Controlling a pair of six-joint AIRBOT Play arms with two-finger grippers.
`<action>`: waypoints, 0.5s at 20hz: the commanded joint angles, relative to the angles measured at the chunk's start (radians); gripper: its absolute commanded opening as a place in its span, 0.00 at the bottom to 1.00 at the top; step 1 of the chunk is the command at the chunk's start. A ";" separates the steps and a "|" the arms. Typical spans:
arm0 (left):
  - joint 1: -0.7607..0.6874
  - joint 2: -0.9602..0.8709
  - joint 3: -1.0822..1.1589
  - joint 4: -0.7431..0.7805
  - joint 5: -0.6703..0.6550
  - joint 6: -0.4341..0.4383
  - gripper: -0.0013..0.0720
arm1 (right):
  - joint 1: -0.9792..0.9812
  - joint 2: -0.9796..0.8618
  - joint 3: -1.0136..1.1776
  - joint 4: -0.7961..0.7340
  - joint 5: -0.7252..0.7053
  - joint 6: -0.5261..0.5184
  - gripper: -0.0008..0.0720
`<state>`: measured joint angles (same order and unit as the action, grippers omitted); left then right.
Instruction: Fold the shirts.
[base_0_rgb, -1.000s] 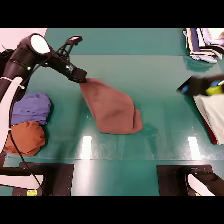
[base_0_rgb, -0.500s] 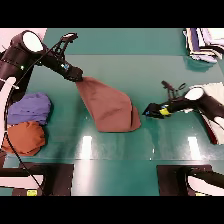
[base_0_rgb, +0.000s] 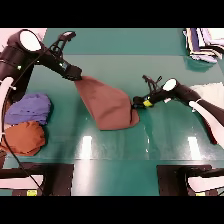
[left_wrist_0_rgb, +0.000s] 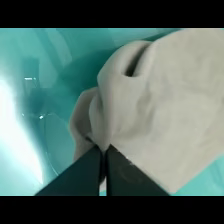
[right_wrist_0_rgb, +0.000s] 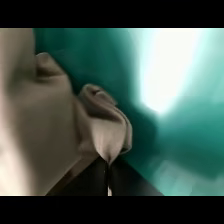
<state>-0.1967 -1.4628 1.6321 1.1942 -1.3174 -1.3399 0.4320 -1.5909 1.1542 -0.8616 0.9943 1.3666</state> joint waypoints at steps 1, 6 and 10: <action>0.000 0.106 0.022 0.097 0.047 -0.051 0.06 | -0.035 0.075 0.131 -0.075 0.038 -0.008 0.03; 0.000 0.381 0.164 0.182 0.047 -0.089 0.06 | -0.182 0.375 0.356 -0.132 0.140 -0.006 0.03; 0.000 0.542 0.224 0.182 0.045 -0.154 0.06 | -0.241 0.544 0.496 -0.136 0.206 -0.006 0.03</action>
<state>-0.1963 -1.0321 1.8126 1.3560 -1.2762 -1.4475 0.2363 -1.1625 1.5543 -0.9798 1.1488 1.3598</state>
